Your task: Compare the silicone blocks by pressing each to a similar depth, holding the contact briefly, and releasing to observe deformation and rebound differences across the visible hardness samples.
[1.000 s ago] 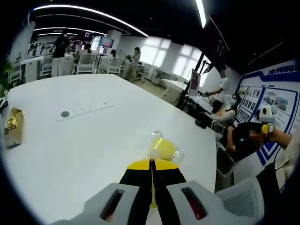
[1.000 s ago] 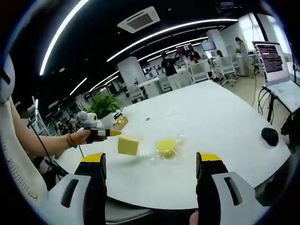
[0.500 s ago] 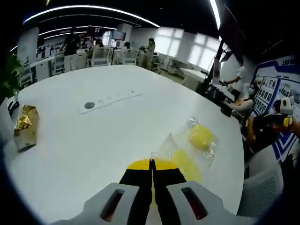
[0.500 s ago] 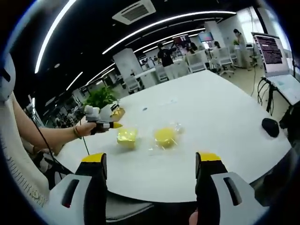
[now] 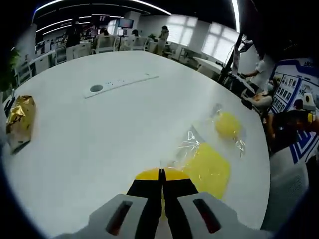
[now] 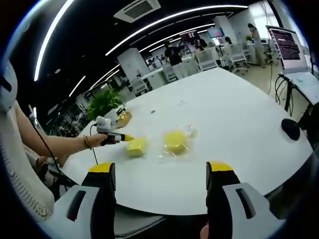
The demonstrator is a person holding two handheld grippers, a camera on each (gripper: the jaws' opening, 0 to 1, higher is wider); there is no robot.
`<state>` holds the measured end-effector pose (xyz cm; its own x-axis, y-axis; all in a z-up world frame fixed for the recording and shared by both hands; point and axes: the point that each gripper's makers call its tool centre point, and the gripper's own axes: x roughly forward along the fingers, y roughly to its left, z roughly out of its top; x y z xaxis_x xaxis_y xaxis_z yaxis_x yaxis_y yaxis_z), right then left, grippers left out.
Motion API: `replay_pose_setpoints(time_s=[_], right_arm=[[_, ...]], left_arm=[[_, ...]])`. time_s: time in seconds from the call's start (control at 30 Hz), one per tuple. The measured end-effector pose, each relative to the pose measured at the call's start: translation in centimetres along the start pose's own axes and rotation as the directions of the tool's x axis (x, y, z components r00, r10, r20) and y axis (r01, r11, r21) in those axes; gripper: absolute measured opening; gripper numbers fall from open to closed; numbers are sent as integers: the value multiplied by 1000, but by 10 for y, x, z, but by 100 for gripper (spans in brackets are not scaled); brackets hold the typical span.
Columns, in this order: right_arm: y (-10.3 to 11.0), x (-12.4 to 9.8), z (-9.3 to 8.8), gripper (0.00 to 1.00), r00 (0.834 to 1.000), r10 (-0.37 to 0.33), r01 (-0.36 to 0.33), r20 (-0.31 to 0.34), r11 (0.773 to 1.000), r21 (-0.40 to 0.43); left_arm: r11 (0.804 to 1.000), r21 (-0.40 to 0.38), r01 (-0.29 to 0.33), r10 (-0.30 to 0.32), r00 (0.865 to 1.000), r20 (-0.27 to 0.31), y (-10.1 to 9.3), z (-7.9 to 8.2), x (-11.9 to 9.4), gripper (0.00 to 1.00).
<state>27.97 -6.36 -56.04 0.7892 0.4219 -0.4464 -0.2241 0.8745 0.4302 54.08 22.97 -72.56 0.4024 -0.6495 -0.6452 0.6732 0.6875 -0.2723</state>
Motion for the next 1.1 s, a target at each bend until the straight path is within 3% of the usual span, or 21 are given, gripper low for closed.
replay_pose_setpoints(time_s=[0.3,0.47,0.53,0.73,0.9,1.1], right_arm=[[5,9,1,68,1000,26,-26,-18,1000,-9],[5,8,1,66,999,27,-27,-23,999,-18],[6,7,1,67,999,29,-30,-26,999,-22],[12,7,4,69,999,51,-51,-13,998,-43],[18,7,6,69,997,76,-76,-10,994,-81],[23,6,7,69,994,105,-105,-9,985,-134]], left_arm=[[1000,25,-8,7,999,38,0,5,-4,0],[998,-47,-42,45,996,79,6,10,-10,27],[998,-43,-44,48,995,93,0,11,-17,29],[999,-46,-29,36,990,136,-34,7,-47,36],[1000,-28,3,1,988,156,-70,-6,-69,40],[1000,-2,-2,2,981,194,-108,-15,-97,46]])
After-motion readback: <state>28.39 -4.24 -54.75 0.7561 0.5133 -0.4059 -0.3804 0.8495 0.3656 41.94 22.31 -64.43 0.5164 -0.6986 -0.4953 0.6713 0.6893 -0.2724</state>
